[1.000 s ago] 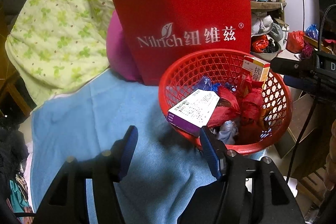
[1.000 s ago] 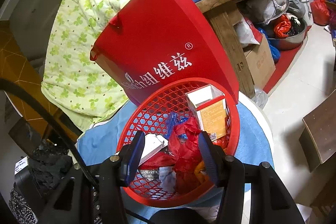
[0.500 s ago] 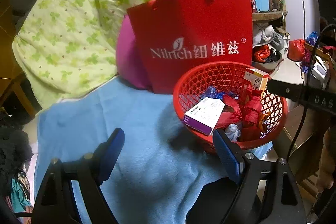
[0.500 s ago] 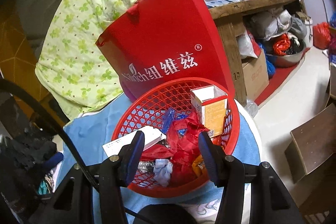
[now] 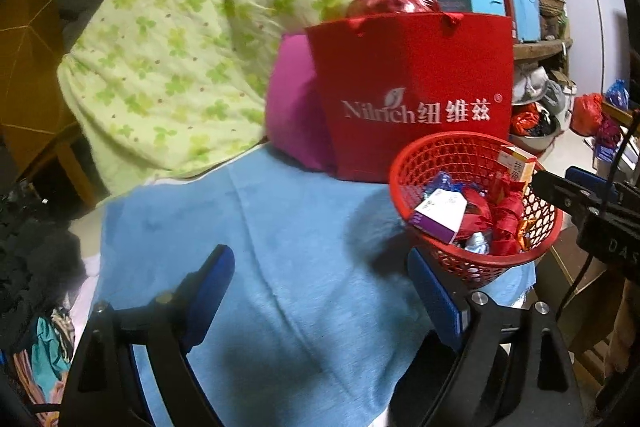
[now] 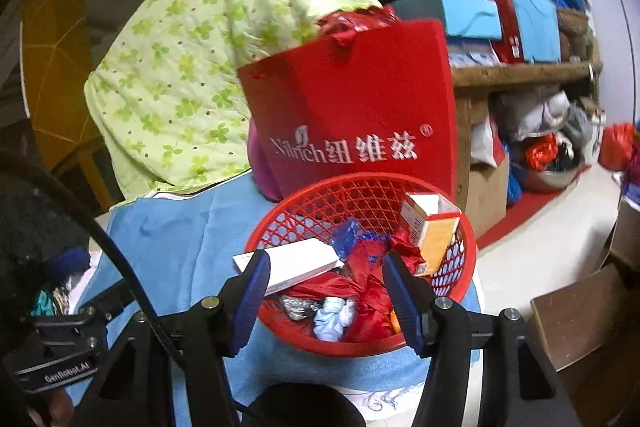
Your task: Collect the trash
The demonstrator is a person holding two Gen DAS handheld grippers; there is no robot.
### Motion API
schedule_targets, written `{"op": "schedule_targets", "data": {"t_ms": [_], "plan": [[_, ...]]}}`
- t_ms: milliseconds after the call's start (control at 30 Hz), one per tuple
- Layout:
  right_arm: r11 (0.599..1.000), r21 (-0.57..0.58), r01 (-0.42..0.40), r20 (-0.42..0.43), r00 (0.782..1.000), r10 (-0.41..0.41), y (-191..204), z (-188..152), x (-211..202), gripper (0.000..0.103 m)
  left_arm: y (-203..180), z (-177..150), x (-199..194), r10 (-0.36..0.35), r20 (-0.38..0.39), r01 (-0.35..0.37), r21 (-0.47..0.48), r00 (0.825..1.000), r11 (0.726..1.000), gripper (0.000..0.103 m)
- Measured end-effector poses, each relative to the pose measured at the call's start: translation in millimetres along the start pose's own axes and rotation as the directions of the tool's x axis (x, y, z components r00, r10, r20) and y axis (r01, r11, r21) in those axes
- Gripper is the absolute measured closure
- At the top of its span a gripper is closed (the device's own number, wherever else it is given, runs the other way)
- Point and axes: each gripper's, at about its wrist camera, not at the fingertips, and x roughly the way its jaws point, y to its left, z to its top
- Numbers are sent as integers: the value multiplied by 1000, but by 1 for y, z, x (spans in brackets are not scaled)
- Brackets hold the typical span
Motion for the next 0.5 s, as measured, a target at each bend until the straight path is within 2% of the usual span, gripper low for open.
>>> {"op": "schedule_targets", "data": {"t_ms": [167, 333, 500], "plan": [[997, -57, 43, 24, 999, -42, 22, -4, -16, 38, 12, -3, -15, 5, 9, -5, -20, 1000, 1000, 14], [991, -122, 52, 30, 998, -48, 40, -8, -32, 38, 19, -6, -29, 9, 19, -8, -33, 1000, 999, 14], [989, -139, 48, 25, 999, -45, 49, -11, -44, 38, 27, -10, -42, 16, 30, -14, -46, 999, 999, 14]]}}
